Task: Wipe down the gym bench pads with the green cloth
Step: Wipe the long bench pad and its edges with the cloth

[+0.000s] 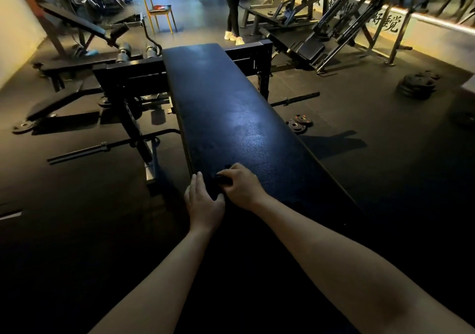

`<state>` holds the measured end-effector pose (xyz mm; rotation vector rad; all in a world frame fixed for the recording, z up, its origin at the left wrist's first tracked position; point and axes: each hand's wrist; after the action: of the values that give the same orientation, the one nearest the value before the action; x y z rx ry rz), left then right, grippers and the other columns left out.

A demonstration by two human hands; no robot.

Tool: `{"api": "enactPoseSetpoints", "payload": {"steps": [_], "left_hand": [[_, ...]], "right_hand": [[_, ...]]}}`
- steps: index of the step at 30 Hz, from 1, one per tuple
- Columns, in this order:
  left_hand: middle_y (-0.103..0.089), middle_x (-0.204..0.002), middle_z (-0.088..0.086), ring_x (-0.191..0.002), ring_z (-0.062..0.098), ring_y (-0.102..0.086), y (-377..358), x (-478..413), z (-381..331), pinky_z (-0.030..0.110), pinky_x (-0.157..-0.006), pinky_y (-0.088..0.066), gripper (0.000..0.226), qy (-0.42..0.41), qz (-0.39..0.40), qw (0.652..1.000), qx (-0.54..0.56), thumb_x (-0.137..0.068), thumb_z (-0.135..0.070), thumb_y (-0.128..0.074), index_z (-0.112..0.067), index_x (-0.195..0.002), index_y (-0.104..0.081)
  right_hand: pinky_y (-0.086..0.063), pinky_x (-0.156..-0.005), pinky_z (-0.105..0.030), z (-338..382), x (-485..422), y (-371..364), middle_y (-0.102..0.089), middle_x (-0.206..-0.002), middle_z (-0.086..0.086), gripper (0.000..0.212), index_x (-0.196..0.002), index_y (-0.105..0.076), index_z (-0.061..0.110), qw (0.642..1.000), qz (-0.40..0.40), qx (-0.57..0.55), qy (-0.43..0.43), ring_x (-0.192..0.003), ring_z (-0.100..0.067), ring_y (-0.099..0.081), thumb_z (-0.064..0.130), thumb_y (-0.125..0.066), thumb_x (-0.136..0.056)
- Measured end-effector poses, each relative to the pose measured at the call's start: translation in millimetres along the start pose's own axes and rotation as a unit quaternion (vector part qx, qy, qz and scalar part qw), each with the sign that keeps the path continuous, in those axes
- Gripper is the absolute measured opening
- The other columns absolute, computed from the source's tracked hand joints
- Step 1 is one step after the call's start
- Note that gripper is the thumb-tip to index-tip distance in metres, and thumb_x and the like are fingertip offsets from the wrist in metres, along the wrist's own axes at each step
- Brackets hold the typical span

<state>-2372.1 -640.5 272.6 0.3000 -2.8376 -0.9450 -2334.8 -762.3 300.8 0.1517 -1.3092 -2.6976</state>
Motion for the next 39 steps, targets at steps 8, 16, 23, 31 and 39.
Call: {"api": "enactPoseSetpoints", "payload": {"steps": [8, 16, 23, 31, 39], "left_hand": [[-0.016, -0.165, 0.006, -0.149, 0.026, -0.011, -6, 2, 0, 0.04, -0.123, -0.012, 0.08, -0.01, -0.04, 0.999, -0.007, -0.092, -0.023, -0.059, -0.016, -0.16, -0.016], [-0.022, -0.162, 0.014, -0.149, 0.025, -0.013, 1, -3, 9, 0.043, -0.124, -0.015, 0.08, 0.01, -0.026, 0.993, 0.112, -0.092, -0.018, -0.058, -0.014, -0.159, -0.015], [-0.03, -0.155, 0.027, -0.143, 0.04, -0.033, 6, 34, 30, 0.04, -0.117, -0.027, 0.061, 0.041, 0.006, 0.995, 0.089, -0.1, -0.007, -0.053, 0.002, -0.153, -0.025], [-0.019, -0.165, 0.013, -0.15, 0.034, -0.013, 5, 58, 32, 0.04, -0.122, -0.011, 0.078, 0.041, 0.023, 0.994, 0.101, -0.099, -0.033, -0.058, -0.013, -0.16, -0.014], [-0.013, -0.166, 0.011, -0.151, 0.031, -0.008, 9, 77, 36, 0.039, -0.122, -0.01, 0.083, 0.048, 0.057, 0.991, 0.111, -0.098, -0.035, -0.059, -0.012, -0.16, -0.009]], "right_hand": [[-0.041, -0.097, -0.043, -13, -75, 12, -0.046, -0.128, -0.014, 0.031, -0.126, -0.062, 0.019, 0.981, -0.117, 0.069, -0.139, -0.118, -0.036, -0.043, 0.023, -0.046, -0.099], [-0.042, -0.098, -0.032, 25, -68, -26, -0.058, -0.118, -0.004, 0.029, -0.116, -0.072, 0.024, 0.999, 0.008, 0.04, 0.02, -0.112, -0.028, -0.051, 0.014, -0.059, -0.093], [-0.049, -0.094, -0.037, 42, 14, -33, -0.058, -0.114, 0.004, 0.026, -0.113, -0.073, 0.029, 0.998, 0.034, -0.003, 0.054, -0.106, -0.02, -0.057, 0.019, -0.063, -0.091], [-0.049, -0.089, -0.041, -31, 62, 27, -0.052, -0.124, -0.004, 0.036, -0.121, -0.068, 0.029, 0.977, -0.087, 0.186, -0.048, -0.105, -0.035, -0.044, 0.013, -0.052, -0.093], [-0.04, -0.093, -0.033, -31, 72, 27, -0.052, -0.125, -0.012, 0.041, -0.123, -0.067, 0.025, 0.967, -0.133, 0.136, -0.171, -0.104, -0.04, -0.054, 0.009, -0.049, -0.09]]}}
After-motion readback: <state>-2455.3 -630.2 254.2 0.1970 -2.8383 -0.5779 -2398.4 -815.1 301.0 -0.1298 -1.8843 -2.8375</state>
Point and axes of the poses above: each hand's wrist, its own x-axis away from the middle knuckle, its own y-axis out of the back of the hand, z = x × y
